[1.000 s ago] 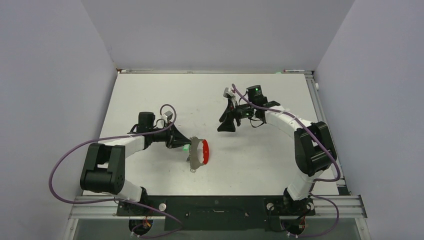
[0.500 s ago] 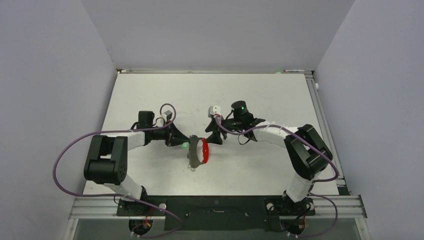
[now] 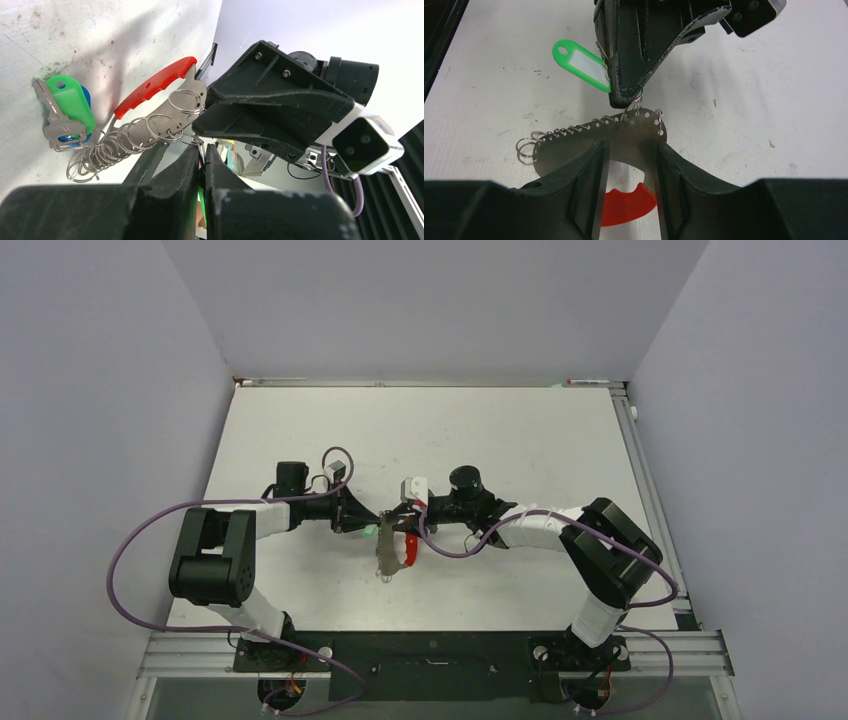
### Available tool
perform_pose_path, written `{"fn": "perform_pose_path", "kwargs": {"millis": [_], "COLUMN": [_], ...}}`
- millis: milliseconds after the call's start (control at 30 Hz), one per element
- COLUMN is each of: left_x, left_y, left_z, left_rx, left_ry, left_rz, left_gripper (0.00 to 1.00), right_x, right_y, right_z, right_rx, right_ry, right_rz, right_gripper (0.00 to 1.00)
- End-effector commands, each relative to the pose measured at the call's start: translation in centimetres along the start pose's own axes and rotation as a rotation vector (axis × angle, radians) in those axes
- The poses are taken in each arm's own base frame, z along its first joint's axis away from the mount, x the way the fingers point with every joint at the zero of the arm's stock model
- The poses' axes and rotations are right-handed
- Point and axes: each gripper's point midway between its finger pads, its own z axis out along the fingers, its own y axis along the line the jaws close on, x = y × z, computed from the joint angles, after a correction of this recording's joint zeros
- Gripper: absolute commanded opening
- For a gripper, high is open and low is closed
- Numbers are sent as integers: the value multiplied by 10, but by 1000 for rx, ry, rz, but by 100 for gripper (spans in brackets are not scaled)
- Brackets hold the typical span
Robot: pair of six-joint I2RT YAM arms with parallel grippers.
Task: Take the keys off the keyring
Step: Remove the key from the keyring.
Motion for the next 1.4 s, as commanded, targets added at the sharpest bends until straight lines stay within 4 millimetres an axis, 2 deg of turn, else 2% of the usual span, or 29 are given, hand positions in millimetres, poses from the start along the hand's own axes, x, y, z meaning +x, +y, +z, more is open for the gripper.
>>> {"fn": "perform_pose_path", "kwargs": {"millis": [0, 367, 567, 867, 1033, 1133, 1167, 1233, 1267, 1367], "left_x": [-1, 3, 8, 12, 14, 14, 12, 8, 4, -3], "left_y": [-13, -13, -13, -9, -9, -11, -12, -14, -15, -16], "left_z": [-3, -3, -4, 0, 2, 1, 0, -5, -8, -21], "left_rx": [43, 49, 53, 45, 44, 50, 52, 43, 29, -46], "left_ry": [8, 15, 23, 38, 49, 49, 42, 17, 0, -30], "left_rz": [45, 37, 32, 19, 18, 34, 52, 117, 154, 245], "left_gripper": [0, 0, 0, 0, 0, 0, 0, 8, 22, 43], "right_x": [-37, -26, -19, -25, -21, -18, -18, -16, -16, -17], "right_y": [-5, 3, -2, 1, 0, -2, -4, -4, -5, -4], "right_z": [9, 27, 31, 37, 40, 40, 39, 38, 37, 34], "right_rx": [40, 23, 45, 31, 35, 42, 47, 51, 50, 26], "right_ry": [-116, -96, -79, -95, -82, -64, -58, -45, -42, -38], "right_rz": [-119, -133, -154, -164, -172, -180, -188, -196, -197, -173], "right_gripper": [37, 36, 35, 32, 23, 7, 5, 5, 5, 5]}}
